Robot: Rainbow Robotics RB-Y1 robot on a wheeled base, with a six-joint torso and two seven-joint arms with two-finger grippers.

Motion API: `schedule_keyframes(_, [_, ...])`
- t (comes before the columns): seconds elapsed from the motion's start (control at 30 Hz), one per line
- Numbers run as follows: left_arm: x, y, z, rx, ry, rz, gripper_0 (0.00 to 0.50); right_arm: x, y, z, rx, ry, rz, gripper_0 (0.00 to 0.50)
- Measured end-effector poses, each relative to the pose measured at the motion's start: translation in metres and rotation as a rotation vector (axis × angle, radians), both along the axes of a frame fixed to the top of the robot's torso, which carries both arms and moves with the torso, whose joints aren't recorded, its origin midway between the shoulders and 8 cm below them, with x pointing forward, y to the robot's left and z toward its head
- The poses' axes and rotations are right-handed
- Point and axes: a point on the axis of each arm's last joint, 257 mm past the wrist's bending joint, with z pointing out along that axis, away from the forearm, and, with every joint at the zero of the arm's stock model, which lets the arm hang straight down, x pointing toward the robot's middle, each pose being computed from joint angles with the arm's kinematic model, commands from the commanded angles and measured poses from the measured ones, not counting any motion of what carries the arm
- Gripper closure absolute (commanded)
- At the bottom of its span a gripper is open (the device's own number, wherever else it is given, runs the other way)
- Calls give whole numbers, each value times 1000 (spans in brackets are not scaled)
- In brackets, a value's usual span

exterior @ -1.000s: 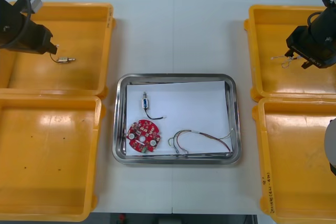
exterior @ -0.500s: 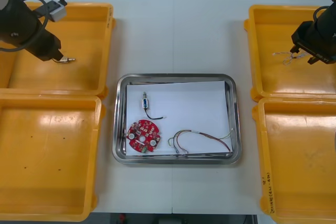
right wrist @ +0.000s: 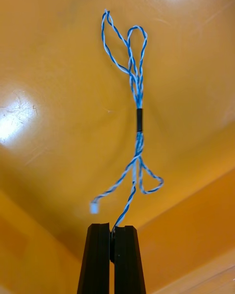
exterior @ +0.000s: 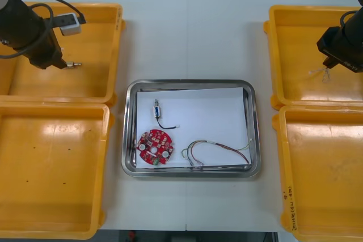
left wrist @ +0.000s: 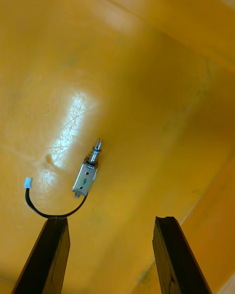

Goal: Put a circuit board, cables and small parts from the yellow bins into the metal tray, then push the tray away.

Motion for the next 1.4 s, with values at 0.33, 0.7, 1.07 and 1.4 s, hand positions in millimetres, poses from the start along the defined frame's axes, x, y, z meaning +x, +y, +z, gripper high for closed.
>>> schedule_keyframes(0.33, [15,-3,-7,19,-3,-1,0,0,0,0,1,-1,2,0])
schedule_keyframes(0.7, [25,6,-9,55,-38,-96,0,1,1,0,-17,-3,47,0])
schedule_keyframes(1.07, [30,16,-11,99,-55,-128,0,2,3,0,-10,-4,53,485])
schedule_keyframes(1.4, [39,23,-17,152,-86,-128,0,4,6,1,-2,-15,61,0])
